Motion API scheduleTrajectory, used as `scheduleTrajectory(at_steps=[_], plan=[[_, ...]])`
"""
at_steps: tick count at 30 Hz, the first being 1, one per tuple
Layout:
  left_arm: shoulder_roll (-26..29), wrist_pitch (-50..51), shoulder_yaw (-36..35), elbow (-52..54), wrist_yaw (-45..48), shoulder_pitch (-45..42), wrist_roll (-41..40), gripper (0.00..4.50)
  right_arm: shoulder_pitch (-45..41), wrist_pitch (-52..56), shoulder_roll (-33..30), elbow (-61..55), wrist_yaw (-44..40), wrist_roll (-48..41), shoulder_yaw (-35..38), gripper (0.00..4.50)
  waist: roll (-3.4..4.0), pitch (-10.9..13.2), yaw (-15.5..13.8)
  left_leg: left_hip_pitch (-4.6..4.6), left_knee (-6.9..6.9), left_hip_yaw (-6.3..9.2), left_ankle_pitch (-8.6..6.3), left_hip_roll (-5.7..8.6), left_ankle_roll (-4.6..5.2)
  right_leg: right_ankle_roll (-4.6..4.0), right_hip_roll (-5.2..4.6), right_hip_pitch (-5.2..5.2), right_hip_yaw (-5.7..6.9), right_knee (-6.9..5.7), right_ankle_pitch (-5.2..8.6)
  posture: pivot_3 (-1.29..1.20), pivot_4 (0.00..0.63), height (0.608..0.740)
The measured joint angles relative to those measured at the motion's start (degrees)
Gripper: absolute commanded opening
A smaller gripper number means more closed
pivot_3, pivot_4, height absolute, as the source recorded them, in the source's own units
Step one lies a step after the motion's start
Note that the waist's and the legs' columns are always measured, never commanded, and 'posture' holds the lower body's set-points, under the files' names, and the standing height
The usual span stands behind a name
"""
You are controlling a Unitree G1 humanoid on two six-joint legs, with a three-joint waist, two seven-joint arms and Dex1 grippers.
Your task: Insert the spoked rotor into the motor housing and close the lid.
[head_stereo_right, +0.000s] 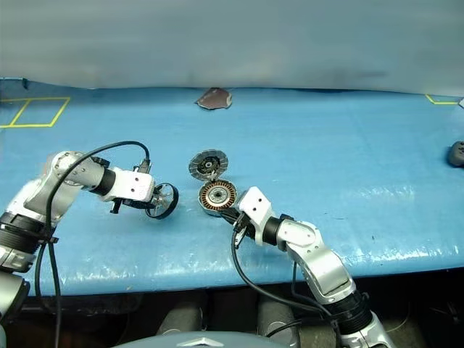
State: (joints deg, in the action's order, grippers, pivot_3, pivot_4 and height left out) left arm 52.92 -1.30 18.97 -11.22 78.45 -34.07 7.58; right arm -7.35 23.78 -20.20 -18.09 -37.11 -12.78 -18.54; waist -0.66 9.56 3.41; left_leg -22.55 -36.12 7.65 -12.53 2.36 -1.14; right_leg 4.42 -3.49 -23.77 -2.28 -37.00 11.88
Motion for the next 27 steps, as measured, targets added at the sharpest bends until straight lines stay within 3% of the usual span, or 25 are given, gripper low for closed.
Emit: scheduleTrajectory(at_steps=[15, 27], plan=[[-3.3, 0.0, -0.8, -3.9, 3.8, -3.1, -6.6, 1.22, 3.5, -5.2, 0.5, 6.4, -1.2, 0.2, 2.2, 0.0, 0.0, 0.0, -0.1, 0.01, -0.08, 0.0, 0.0, 0.0, 0.0, 0.01, 0.02, 0.03, -0.02, -0.05, -0.01, 0.0, 0.15, 0.74], [-7.6, 6.2, -0.8, -7.4, 6.5, -7.4, -8.8, 1.22, 5.3, -7.3, 0.9, 6.9, -0.4, 1.3, 2.2, 0.0, 0.0, 0.0, 0.1, 0.02, -0.14, -0.01, 0.0, 0.0, 0.0, 0.03, 0.05, 0.05, -0.06, -0.08, -0.02, 0.0, 0.15, 0.74]])
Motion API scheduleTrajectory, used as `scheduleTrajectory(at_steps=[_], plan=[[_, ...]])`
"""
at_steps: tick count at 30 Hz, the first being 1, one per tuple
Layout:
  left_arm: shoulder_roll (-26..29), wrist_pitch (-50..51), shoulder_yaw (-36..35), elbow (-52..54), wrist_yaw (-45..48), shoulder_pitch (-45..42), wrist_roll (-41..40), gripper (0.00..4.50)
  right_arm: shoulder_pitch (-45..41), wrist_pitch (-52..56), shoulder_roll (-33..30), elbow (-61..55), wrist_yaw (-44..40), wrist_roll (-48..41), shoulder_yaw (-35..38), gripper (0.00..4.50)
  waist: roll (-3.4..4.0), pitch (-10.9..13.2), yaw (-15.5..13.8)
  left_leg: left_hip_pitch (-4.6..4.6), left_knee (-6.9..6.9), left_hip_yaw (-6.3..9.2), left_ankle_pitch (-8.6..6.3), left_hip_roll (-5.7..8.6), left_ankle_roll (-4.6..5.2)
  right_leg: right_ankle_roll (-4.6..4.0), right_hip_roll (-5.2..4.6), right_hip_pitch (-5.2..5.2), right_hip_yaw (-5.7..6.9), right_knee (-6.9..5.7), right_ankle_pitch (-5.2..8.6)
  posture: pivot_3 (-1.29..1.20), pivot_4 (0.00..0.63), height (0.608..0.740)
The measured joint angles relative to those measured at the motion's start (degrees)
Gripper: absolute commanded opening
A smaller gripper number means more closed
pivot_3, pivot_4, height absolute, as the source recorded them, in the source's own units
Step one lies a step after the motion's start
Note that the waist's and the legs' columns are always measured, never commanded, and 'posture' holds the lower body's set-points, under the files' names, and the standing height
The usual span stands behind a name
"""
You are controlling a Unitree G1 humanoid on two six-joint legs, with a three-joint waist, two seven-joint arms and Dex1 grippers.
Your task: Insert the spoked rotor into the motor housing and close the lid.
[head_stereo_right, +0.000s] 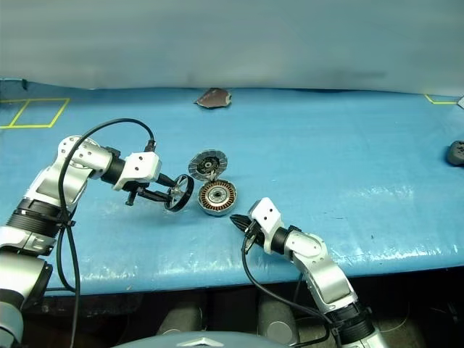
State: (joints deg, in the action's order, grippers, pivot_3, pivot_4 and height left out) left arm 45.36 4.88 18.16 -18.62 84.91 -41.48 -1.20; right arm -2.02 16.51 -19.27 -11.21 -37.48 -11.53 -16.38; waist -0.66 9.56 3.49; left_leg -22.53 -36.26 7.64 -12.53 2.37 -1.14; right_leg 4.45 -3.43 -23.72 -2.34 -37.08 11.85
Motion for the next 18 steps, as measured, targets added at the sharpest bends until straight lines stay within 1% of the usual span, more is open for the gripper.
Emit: scheduleTrajectory(at_steps=[5, 13, 18], plan=[[-1.9, 4.8, 0.0, -0.7, 0.4, -1.8, -1.2, 1.22, 0.6, 0.0, 0.2, 0.0, 0.3, 0.2, 0.0, 0.0, 0.0, 0.0, 0.0, 0.0, -0.03, 0.0, 0.0, 0.0, 0.0, 0.01, 0.0, 0.01, 0.0, -0.01, 0.0, 0.0, 0.15, 0.74], [-3.0, 8.4, 0.4, -0.6, 1.2, -2.4, -1.2, 1.22, 1.2, 0.0, 0.5, -0.3, 1.1, 1.0, -0.1, 0.0, 0.0, 0.0, 0.0, 0.0, -0.07, 0.0, 0.0, 0.0, 0.0, 0.01, 0.0, 0.0, -0.02, -0.05, 0.0, 0.0, 0.15, 0.74], [-4.6, 10.3, 0.4, -0.4, 1.3, -3.0, -1.4, 1.22, 1.3, 0.0, 0.6, -0.5, 1.2, 1.2, -0.1, 0.0, 0.0, 0.0, -0.1, -0.01, -0.17, 0.0, 0.0, 0.01, 0.0, 0.04, 0.0, 0.04, -0.02, -0.05, -0.02, 0.0, 0.15, 0.74]])
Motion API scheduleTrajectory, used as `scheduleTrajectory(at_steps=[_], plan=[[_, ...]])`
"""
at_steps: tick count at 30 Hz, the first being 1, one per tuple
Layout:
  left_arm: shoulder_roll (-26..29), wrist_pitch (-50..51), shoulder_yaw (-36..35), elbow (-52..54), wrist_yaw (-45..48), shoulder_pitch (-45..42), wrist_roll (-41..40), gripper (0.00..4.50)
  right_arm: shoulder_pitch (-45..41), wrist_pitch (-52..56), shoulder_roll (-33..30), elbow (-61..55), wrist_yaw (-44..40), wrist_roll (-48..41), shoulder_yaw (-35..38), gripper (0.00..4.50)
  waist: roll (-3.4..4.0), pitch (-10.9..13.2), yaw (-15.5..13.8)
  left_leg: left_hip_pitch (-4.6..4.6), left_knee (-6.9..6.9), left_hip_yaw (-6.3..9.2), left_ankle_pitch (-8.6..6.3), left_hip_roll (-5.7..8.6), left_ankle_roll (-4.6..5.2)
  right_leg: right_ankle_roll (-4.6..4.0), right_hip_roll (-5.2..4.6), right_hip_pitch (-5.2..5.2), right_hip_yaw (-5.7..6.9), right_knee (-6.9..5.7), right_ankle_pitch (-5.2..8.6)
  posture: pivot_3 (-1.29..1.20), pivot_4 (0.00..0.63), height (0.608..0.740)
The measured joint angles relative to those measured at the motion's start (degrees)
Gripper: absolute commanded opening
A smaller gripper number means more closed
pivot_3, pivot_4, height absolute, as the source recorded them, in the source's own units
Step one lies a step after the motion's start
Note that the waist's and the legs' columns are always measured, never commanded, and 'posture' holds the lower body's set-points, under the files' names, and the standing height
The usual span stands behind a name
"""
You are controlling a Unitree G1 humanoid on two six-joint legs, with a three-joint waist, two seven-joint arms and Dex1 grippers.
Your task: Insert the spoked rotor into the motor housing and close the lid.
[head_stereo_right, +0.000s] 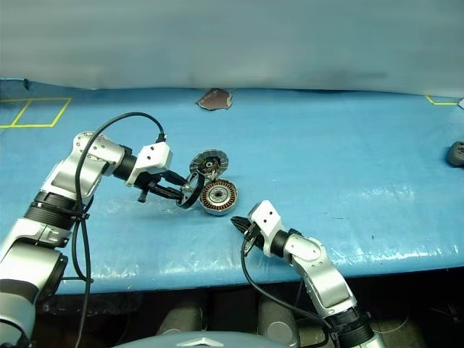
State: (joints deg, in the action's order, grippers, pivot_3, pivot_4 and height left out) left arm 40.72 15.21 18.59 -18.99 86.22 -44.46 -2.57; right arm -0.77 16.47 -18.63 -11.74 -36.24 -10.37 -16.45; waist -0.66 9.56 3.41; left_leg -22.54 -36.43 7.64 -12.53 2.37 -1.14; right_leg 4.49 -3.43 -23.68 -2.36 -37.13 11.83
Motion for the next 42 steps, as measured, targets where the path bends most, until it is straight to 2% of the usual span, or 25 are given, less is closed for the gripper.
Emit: scheduleTrajectory(at_steps=[21, 42], plan=[[-4.0, 0.2, 1.3, 1.2, -4.6, -0.1, 2.4, 1.22, 0.1, -0.1, 0.3, -0.1, 0.2, 0.8, -0.2, 0.0, 0.0, 0.0, 0.0, -0.01, -0.24, 0.0, 0.0, 0.01, 0.0, 0.05, 0.0, 0.04, -0.02, -0.11, -0.03, 0.0, 0.15, 0.74], [-8.3, -7.4, 3.3, -3.9, -10.1, -0.9, 6.4, 1.22, 0.2, -0.3, 0.4, -0.2, 0.1, 0.9, -0.5, 0.0, 0.0, 0.0, -0.1, -0.03, -0.42, -0.01, -0.01, 0.03, 0.01, 0.14, 0.0, 0.11, -0.04, -0.12, -0.09, 0.0, 0.15, 0.74]])
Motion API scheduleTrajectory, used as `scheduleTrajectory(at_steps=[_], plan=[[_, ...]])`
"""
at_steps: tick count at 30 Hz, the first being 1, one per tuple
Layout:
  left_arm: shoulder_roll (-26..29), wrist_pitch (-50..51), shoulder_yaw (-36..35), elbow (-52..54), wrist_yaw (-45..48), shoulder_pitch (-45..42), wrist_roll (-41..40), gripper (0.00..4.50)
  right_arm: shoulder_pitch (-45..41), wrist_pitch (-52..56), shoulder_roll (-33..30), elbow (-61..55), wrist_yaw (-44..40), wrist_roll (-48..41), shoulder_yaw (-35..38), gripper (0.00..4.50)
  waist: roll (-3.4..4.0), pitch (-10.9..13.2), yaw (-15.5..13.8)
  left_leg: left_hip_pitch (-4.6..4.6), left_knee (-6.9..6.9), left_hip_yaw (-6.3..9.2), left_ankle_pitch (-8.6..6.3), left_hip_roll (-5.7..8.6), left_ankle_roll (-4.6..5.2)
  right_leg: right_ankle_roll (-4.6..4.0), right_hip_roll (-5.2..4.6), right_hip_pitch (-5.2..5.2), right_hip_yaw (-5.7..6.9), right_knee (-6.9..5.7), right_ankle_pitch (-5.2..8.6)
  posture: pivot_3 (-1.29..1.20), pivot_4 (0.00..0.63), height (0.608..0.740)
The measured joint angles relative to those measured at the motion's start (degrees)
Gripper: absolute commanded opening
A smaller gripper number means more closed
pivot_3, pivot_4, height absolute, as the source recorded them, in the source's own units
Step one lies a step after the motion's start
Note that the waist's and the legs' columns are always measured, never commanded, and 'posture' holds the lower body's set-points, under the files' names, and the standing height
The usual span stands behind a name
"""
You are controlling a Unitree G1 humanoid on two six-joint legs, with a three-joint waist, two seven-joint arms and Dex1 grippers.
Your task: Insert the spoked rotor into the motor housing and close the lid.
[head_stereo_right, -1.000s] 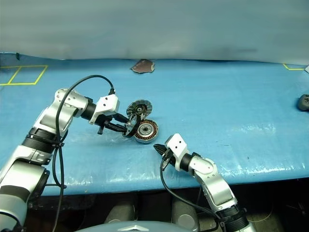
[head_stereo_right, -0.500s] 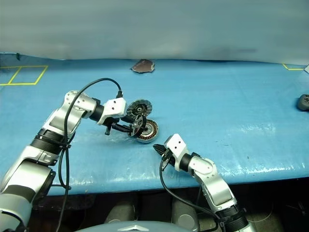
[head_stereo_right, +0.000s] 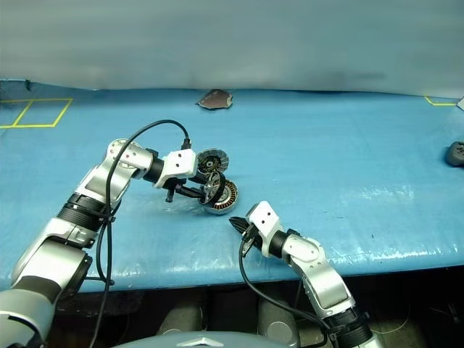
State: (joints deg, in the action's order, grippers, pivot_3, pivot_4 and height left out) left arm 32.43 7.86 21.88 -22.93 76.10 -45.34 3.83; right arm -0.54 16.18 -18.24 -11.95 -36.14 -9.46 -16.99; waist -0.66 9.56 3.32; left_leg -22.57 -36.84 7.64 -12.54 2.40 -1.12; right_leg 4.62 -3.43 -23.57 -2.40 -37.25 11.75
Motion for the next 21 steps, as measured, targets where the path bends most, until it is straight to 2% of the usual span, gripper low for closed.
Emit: scheduleTrajectory(at_steps=[6, 19, 21], plan=[[-1.9, -1.3, 0.2, -2.0, -1.1, -0.7, 0.6, 1.22, 0.4, 0.0, 0.0, 0.0, 0.1, 0.1, 0.0, 0.0, 0.0, 0.0, 0.0, 0.0, -0.01, 0.0, 0.0, 0.0, 0.0, 0.01, 0.0, 0.0, 0.0, 0.0, 0.0, 0.0, 0.15, 0.74], [-1.6, -4.9, 0.7, -4.0, -0.2, -1.6, 1.1, 1.22, 0.4, -0.7, 0.3, 0.0, 0.5, 0.1, 0.0, 0.0, 0.0, 0.0, 0.1, 0.0, -0.01, 0.0, 0.0, 0.0, 0.01, 0.01, 0.0, 0.0, -0.01, 0.0, -0.01, 0.0, 0.15, 0.74], [-1.6, -5.9, 0.7, -4.2, 0.2, -1.6, 1.1, 1.96, 0.4, -0.7, 0.5, 0.0, 0.7, 0.1, 0.0, 0.0, 0.0, 0.0, 0.1, 0.0, -0.01, 0.0, 0.0, 0.0, 0.01, 0.01, 0.0, 0.0, -0.01, 0.0, -0.01, 0.0, 0.15, 0.74]])
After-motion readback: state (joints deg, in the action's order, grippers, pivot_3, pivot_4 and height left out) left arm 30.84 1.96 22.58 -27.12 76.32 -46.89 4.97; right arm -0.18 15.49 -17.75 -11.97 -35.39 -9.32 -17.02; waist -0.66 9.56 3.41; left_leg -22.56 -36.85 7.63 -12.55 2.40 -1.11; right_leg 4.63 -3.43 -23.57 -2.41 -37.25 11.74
